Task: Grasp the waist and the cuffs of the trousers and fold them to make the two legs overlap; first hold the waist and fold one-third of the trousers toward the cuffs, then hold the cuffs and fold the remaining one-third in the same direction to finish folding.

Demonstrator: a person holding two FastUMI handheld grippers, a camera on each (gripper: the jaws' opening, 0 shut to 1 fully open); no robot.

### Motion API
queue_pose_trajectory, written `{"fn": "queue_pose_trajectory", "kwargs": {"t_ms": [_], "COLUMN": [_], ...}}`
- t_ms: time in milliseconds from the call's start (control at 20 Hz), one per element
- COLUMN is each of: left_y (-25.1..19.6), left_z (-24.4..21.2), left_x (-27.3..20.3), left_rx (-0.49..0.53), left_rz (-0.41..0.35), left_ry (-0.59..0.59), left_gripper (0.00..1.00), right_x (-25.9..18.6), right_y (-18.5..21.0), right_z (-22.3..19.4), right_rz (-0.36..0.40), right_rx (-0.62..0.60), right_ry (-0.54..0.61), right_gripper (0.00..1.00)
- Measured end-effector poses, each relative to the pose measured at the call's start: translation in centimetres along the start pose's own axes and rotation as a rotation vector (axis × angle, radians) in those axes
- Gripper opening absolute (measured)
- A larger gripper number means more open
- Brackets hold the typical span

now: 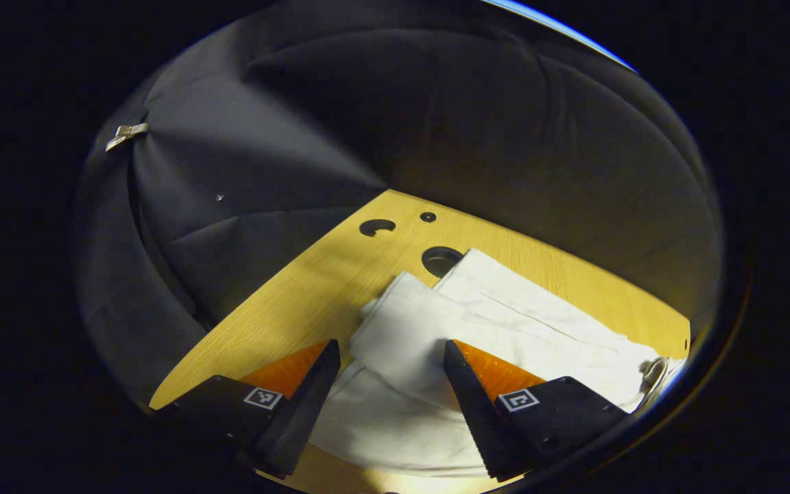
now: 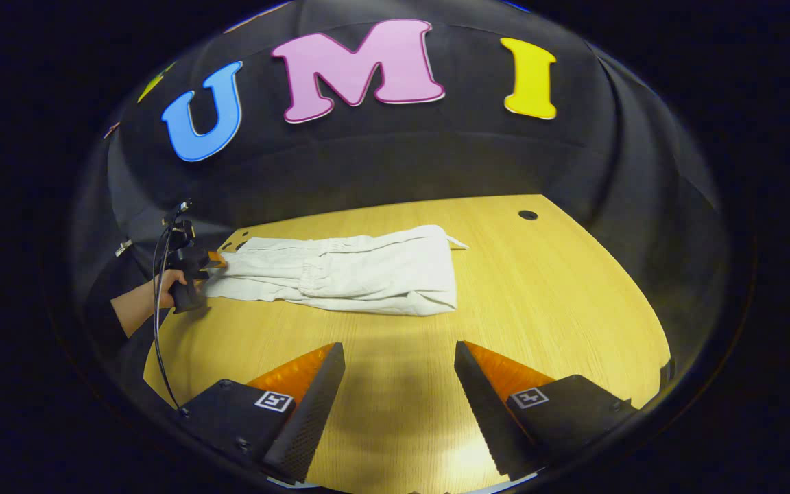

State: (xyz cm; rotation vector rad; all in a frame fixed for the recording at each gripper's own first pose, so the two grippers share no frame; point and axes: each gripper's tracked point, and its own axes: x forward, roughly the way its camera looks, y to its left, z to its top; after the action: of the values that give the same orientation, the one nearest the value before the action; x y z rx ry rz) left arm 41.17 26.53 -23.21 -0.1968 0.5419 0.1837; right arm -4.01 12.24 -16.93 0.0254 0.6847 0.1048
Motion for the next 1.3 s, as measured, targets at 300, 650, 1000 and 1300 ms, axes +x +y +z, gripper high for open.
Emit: {"fn": "queue_pose_trajectory", "kwargs": {"t_ms": [300,650,1000,1300], "left_y": [-2.8,-4.5,-4.8,-6.4], "left_z": [-0.9,-1.7,-1.7,1.1], "left_x": [1.0,0.3,-0.1,-4.4], "left_rx": [0.163,0.23,0.276,0.163], "left_rz": [-0.08,-0.127,-0.095,-0.128], "left_ry": [0.047,0.081,0.091,0.033], "left_gripper": [0.82,0.3,0.06,0.05], "right_x": [-1.7,-3.6,-5.2,-6.6], "right_y": [1.1,0.5,-2.0,-4.7], "right_z": [0.2,1.8,3.5,4.3], "right_rz": [0.007,-0.004,-0.058,-0.085], "right_rx": [-0.023,-0.048,-0.064,-0.045], "right_ry": [0.012,-0.028,-0.073,-0.11], "right_gripper": [0.98,0.99,0.99,0.98]}}
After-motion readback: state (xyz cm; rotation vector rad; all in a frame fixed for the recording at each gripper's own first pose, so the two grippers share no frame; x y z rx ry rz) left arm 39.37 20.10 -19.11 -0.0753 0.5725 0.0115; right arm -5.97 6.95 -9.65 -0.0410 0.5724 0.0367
